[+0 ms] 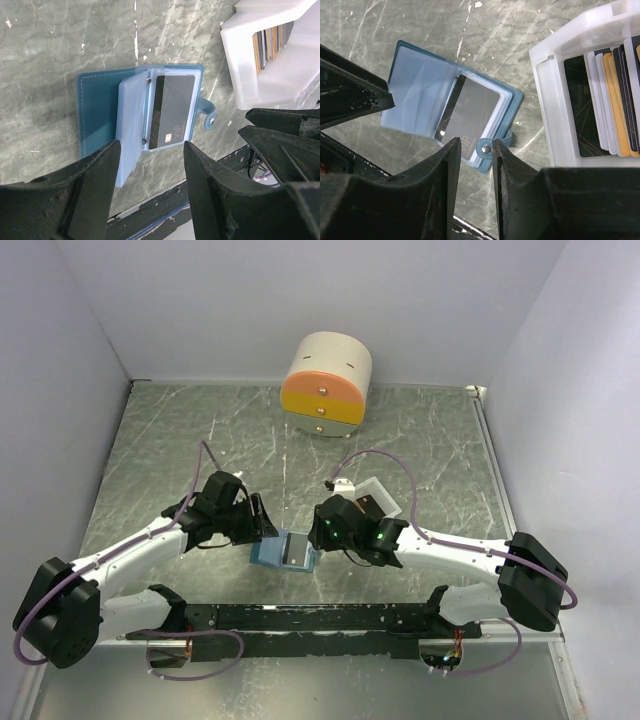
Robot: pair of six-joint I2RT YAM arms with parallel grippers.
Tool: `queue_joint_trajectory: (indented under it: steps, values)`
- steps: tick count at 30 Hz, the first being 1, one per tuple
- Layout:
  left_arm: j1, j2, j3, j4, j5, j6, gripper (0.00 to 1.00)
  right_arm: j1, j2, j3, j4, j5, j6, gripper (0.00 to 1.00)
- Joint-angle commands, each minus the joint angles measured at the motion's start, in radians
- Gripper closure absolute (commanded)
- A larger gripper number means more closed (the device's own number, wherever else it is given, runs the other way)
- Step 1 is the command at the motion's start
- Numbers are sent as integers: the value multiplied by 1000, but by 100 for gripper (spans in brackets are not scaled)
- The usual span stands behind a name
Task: Put the credit cards into the card holder
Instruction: Turn over the card slot in the card holder.
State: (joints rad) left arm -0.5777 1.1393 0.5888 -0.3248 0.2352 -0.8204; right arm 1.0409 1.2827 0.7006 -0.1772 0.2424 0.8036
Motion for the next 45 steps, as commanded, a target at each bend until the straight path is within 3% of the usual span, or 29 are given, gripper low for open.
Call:
queue_joint_trajectory:
  steps: [1, 10, 20, 32, 45]
  values:
    - [4, 13, -7, 35, 2, 11, 36, 4, -5, -7, 19, 6, -8, 68]
    - [5, 19, -15, 64, 32, 5, 36, 4, -8, -1, 18, 8, -10, 68]
    - [3, 45, -70, 213, 176, -55, 36, 4, -48, -3, -1, 40, -12, 69]
    - [-24, 64, -86, 344, 249, -108, 35, 4, -133, 13, -67, 132, -40, 69]
    - [-82, 84, -70, 426, 241, -148, 35, 0, -190, 10, -117, 210, -67, 69]
